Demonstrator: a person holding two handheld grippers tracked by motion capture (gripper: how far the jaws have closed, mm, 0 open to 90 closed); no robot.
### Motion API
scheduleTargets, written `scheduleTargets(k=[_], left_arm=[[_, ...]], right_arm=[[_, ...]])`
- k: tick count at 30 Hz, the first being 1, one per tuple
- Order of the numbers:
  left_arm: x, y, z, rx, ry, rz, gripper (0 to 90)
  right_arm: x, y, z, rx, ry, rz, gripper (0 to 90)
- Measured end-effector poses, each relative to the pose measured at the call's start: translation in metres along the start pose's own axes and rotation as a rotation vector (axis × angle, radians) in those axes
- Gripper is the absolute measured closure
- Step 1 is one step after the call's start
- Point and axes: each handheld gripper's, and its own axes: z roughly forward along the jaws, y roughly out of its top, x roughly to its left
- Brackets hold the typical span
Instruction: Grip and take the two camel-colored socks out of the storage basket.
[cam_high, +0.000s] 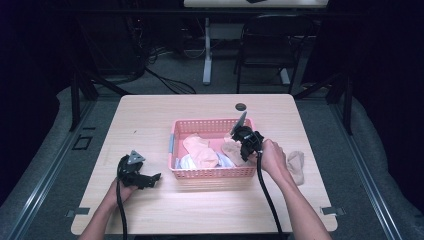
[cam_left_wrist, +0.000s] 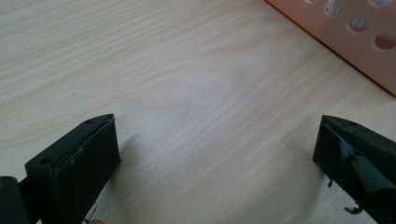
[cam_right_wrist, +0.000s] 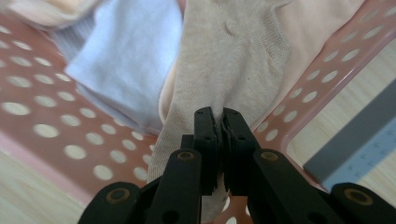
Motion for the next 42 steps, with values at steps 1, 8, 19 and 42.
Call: scheduleTargets(k=[1,8,19,42], left_arm=[[0.0,0.0,0.0,0.0,0.0,0.0,0.0],[0.0,0.0,0.0,0.0,0.001,0.0,0.1],[0.0,0.0,0.0,0.0,0.002,0.0,0.1],[0.0,0.0,0.0,0.0,0.002,0.0,0.0]], right_arm=[[0.0,0.0,0.0,0.0,0.0,0.0,85.7],[0.006,0.002,-0.032,-0.048,-0.01,-0.019,85.9],[0.009,0.002,-0.07,-0.082,-0.018,-0.041,85.9],[0.008,-0.015,-0.136,-0.169,-0.063,-0.055,85.8]])
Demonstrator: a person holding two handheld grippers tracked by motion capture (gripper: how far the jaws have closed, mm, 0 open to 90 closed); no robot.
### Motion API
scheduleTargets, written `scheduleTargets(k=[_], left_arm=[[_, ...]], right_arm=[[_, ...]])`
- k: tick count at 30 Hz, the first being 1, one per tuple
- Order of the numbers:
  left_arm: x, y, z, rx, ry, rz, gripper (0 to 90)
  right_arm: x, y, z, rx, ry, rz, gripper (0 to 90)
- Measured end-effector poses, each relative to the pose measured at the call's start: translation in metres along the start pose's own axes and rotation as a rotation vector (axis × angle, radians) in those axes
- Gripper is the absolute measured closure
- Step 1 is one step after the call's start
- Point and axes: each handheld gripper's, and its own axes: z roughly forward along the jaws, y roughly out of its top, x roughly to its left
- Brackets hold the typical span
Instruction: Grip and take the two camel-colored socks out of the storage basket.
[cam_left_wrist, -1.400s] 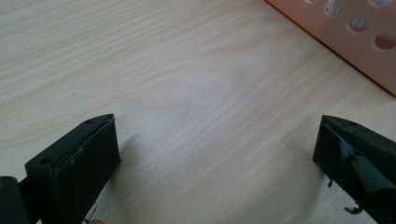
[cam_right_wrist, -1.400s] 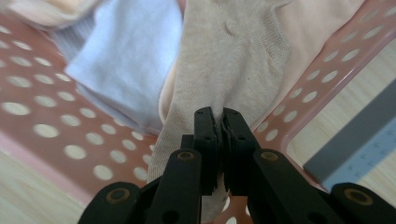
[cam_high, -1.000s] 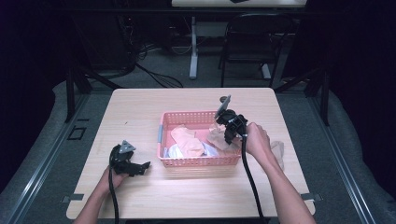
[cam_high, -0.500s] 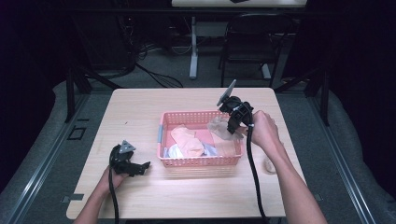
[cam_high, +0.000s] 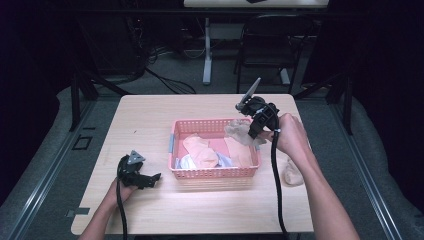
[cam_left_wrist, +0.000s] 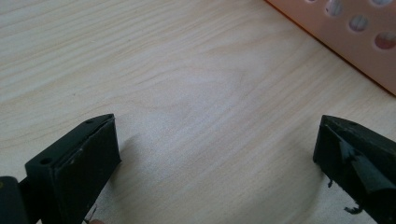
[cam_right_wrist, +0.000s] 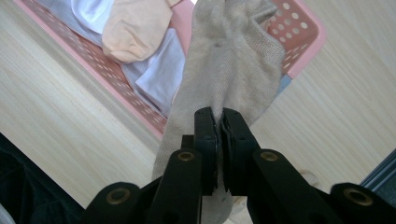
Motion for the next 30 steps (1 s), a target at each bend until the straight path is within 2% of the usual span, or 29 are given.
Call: scheduleTargets(k=[7,10,19,20,26,27,28,30], left_arm=[[0.0,0.0,0.0,0.0,0.0,0.0,0.1],[0.0,0.0,0.0,0.0,-0.001,0.0,0.0],[0.0,0.0,0.0,0.0,-0.001,0.0,0.0],[0.0,0.0,0.0,0.0,-0.001,0.0,0.1],[0.0,0.0,0.0,-0.001,0.0,-0.001,0.1],[0.0,0.0,0.0,-0.001,0.0,-0.001,0.1],[0.0,0.0,0.0,-0.001,-0.001,-0.001,0.1],[0.0,0.0,0.0,-0.001,0.0,0.0,0.0]], right_arm=[[-0.012,-0.015,-0.01,0.003,-0.018,0.022,85.8],[-0.024,-0.029,-0.015,0.006,-0.02,0.06,85.8],[-0.048,-0.057,-0.022,0.017,-0.046,0.121,85.8],[-0.053,-0.064,-0.022,0.008,-0.046,0.147,85.8],[-0.066,-0.083,-0.019,0.017,-0.054,0.187,85.7],[-0.07,-0.086,-0.019,0.035,-0.051,0.181,85.7],[-0.071,-0.089,-0.016,0.027,-0.05,0.196,85.7],[-0.078,-0.099,-0.01,0.044,-0.048,0.209,85.7]])
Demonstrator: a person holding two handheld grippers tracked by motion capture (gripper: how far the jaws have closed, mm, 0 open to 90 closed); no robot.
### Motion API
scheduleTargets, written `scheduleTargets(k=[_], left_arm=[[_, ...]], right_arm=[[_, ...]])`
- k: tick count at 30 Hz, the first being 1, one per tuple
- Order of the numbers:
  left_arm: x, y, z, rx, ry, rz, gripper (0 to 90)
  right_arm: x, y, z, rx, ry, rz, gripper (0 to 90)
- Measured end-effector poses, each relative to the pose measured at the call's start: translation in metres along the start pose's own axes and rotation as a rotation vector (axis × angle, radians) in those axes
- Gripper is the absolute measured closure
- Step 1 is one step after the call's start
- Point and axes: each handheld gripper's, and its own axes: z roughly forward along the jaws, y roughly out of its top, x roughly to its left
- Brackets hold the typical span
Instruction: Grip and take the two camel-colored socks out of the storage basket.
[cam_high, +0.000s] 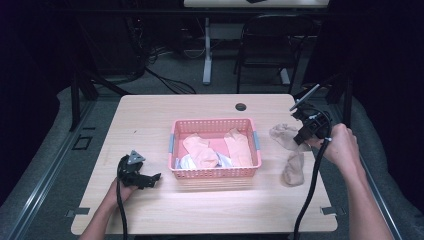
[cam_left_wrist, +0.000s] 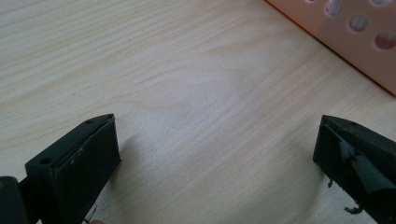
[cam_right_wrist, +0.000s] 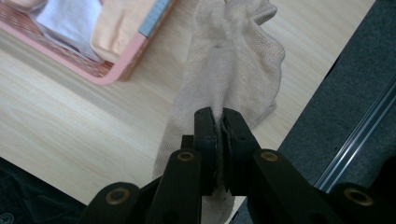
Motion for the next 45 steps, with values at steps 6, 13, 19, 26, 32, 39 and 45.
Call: scheduleTargets(k=[6,13,19,26,32,39,45], left_arm=[[0.0,0.0,0.0,0.0,-0.001,0.0,0.0],[0.0,0.0,0.0,0.0,0.0,-0.001,0.1],[0.0,0.0,0.0,-0.001,0.0,-0.001,0.1],[0.0,0.0,0.0,0.0,0.0,-0.001,0.1],[0.0,0.0,0.0,-0.001,0.0,0.0,0.1],[0.0,0.0,0.0,0.0,-0.001,0.0,0.1],[0.0,0.0,0.0,0.0,-0.001,0.0,0.1]], right_arm=[[-0.011,-0.011,0.019,0.031,0.012,0.035,85.7],[-0.022,-0.025,0.069,0.081,0.055,0.108,85.6],[-0.027,-0.033,0.106,0.133,0.09,0.138,85.1],[-0.029,-0.04,0.127,0.161,0.1,0.158,83.0],[-0.03,-0.042,0.123,0.14,0.093,0.171,49.8],[-0.029,-0.05,0.105,0.075,0.116,0.168,13.9],[-0.026,-0.06,0.091,0.055,0.111,0.154,6.7]])
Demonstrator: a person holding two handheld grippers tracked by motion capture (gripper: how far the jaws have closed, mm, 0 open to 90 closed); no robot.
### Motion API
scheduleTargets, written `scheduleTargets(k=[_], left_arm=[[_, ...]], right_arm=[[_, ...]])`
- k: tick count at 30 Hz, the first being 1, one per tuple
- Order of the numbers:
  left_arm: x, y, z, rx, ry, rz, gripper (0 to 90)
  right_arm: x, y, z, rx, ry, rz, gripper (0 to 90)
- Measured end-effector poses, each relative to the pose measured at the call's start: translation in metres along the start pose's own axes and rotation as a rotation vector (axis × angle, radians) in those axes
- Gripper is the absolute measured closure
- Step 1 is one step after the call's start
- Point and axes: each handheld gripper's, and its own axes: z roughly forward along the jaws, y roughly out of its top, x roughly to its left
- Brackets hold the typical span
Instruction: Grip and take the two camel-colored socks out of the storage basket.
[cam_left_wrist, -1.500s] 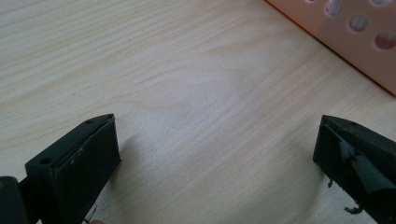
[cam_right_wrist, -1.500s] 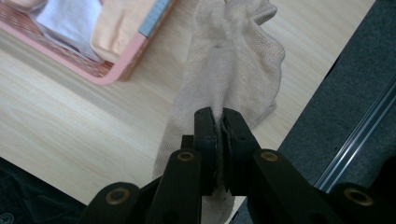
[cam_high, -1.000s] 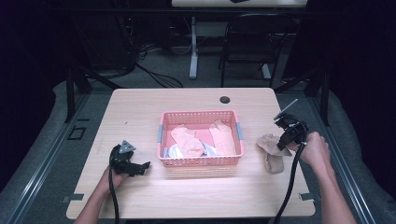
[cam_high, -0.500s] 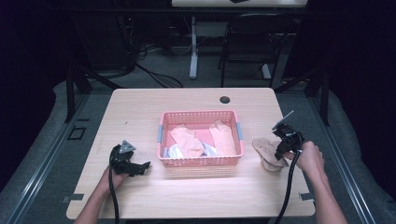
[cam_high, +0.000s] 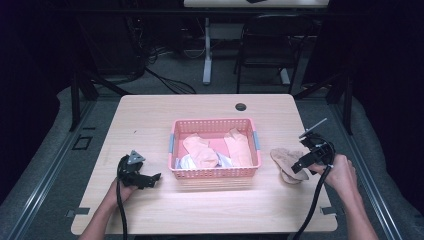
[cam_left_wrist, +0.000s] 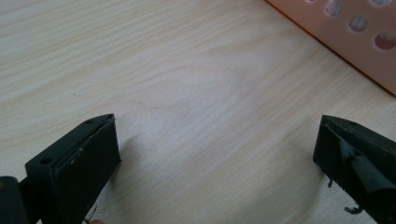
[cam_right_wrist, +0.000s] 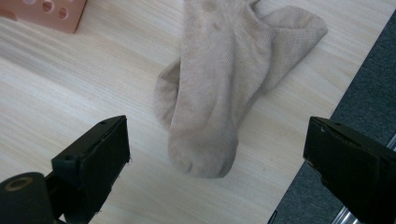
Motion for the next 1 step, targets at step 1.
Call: scheduleTargets(k=[1], left_arm=[[0.0,0.0,0.0,0.0,-0.001,0.0,0.1]], right_arm=[[-0.0015,-0.0028,-0.0015,-0.008,-0.005,0.007,6.9]])
